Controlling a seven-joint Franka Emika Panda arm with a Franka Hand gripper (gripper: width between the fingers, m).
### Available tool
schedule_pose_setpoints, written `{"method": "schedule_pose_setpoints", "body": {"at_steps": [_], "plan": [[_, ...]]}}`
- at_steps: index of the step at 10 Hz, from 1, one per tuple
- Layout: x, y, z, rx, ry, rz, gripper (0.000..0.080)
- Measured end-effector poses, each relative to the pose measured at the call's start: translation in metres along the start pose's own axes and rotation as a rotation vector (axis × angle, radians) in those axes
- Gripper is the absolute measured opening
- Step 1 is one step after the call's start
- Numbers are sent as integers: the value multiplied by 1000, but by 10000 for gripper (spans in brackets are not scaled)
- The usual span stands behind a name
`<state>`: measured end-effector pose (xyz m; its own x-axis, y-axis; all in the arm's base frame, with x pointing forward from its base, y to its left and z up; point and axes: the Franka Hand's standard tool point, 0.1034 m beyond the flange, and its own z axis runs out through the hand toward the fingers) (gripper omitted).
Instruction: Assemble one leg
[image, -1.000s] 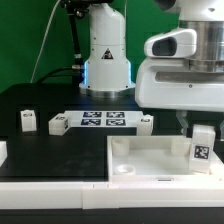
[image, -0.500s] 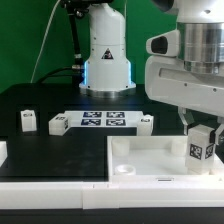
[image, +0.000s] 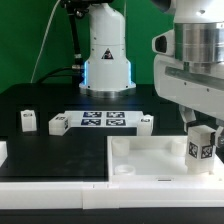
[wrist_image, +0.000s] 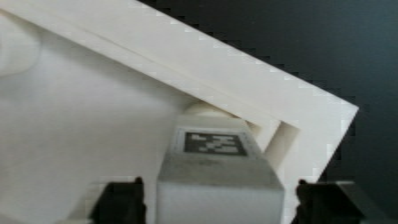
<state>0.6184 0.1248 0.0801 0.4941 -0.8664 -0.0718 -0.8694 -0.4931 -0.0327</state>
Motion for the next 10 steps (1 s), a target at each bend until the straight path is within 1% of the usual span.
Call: {"method": "schedule_pose_setpoints", "body": {"at_steps": [1,2,3,5,7,8,10], "plan": [[0,0,0,0,1,-47,587],[1,0,0,0,2,-195,587],[1,0,0,0,2,-346,638],[1,0,0,-1,1,-549,646],[2,0,1,-16,16,-844,649],[2,0,2,-29,27,-1009,649],[-1,-1,2,-43,32,-1215,649]]}}
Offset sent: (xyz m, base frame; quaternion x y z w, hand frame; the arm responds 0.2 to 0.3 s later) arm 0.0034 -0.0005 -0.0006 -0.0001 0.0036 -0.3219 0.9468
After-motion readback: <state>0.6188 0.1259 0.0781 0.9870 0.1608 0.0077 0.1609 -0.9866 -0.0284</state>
